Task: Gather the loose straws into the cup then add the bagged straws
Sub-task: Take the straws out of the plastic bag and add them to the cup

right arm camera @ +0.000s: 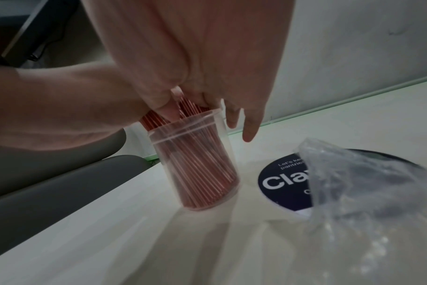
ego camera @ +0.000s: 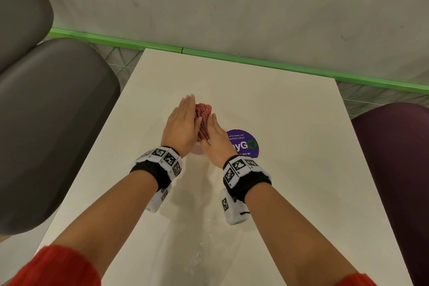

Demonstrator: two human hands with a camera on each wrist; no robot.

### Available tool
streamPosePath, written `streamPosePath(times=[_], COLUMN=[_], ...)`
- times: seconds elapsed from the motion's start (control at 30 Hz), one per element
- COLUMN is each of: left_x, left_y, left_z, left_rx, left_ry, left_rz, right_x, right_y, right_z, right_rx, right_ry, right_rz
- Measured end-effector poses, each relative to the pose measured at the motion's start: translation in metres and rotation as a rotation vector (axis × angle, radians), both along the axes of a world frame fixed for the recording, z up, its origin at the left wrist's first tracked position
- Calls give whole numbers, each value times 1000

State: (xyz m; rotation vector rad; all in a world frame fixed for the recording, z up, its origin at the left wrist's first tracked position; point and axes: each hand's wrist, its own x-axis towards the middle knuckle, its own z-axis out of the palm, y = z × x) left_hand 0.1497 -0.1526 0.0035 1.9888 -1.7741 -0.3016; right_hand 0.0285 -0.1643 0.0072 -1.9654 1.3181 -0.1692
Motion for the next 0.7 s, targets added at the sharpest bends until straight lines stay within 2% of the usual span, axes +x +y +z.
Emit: streamPosePath(times=[0.13,0.23,0.4,0.5,0.7], left_x=[-1,-2,-4,-4,3], left_y=[2,4,8,14,62], left_z=[-1,2,10,18,37], left_rx=[65,93,114,71,-36], left_ry=[-158,-190,14,66,189], left_rz=[-5,-1,6,40,125], right_x=[1,1,-1,-7,-37], right_y=[-3,-5,-4,2,29], right_z=[-6,-8,-5,4,19], right_rx=[-10,-5,12,7,-66], right_ry=[-5,-9,-19,-31,-113], right_rz=[18,32,16,1,-198])
